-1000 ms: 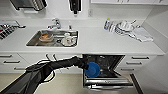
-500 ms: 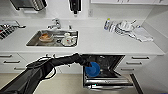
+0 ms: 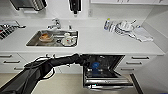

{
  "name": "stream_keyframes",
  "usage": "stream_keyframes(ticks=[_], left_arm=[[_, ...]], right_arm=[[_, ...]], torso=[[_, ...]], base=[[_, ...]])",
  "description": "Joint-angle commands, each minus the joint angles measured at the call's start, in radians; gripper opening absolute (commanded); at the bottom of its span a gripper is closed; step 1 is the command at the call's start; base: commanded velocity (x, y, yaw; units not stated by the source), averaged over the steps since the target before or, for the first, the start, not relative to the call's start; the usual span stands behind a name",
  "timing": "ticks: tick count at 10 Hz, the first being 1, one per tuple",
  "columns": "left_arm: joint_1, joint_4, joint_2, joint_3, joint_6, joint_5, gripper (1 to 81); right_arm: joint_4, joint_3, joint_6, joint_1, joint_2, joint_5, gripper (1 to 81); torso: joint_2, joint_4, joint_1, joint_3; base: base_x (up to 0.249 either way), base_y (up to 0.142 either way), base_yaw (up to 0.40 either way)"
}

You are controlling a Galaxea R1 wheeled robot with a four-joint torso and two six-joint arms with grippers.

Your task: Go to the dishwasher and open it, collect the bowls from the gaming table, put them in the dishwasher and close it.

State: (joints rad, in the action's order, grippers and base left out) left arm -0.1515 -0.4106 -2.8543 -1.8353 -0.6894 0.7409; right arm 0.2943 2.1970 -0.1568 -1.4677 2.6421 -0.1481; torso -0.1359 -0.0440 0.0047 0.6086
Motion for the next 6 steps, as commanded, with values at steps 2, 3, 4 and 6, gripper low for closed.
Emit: stream_keyframes(ticks=[2,3,4,6], left_arm=[[-0.041,-0.002,0.269,0.323,0.005,0.018,81.1],[-0.119,-0.013,0.338,0.378,0.008,0.009,81.1],[-0.199,-0.063,0.406,0.438,0.004,-0.014,81.1],[-0.357,-0.183,0.495,0.496,0.001,-0.024,81.1]], right_arm=[[-0.009,-0.333,-0.004,0.065,-0.272,0.079,1.0],[-0.001,-0.409,-0.003,0.104,-0.341,0.079,1.0],[0.008,-0.490,0.000,0.146,-0.419,0.082,1.0],[0.045,-0.609,0.000,0.236,-0.553,0.094,1.0]], torso=[[0.000,0.000,0.000,0.000],[0.000,0.000,0.000,0.000],[0.000,0.000,0.000,0.000],[0.000,0.000,0.000,0.000]], base=[[0.000,0.000,0.000],[0.000,0.000,0.000],[0.000,0.000,0.000],[0.000,0.000,0.000]])
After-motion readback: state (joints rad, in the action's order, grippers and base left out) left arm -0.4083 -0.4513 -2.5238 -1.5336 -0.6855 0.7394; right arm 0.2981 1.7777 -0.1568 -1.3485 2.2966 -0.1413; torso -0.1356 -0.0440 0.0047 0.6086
